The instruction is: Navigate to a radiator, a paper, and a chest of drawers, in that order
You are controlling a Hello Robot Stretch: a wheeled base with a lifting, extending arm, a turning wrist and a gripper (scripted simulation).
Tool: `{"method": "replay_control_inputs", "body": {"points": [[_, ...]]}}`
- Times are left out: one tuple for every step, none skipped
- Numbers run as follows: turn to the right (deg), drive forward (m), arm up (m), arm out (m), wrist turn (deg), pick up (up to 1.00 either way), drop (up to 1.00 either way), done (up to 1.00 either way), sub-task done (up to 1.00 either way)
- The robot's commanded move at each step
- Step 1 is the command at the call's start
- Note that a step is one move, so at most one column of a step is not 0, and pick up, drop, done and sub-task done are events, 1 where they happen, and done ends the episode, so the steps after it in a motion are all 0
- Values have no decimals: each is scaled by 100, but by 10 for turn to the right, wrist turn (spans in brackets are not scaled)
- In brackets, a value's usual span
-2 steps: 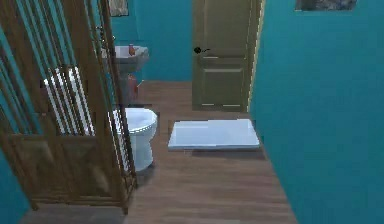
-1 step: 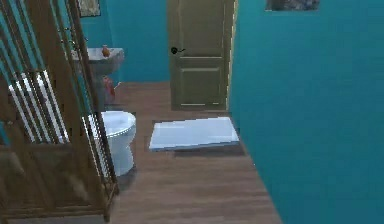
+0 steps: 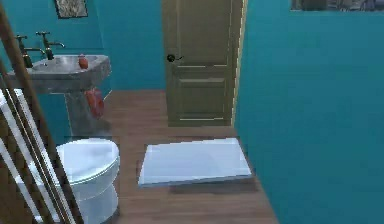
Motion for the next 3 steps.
{"method": "replay_control_inputs", "body": {"points": [[-450, 0, 0, 0, 0, 0, 0, 0, 0], [-90, 0, 0, 0, 0, 0, 0, 0, 0], [0, 0, 0, 0, 0, 0, 0, 100, 0]]}}
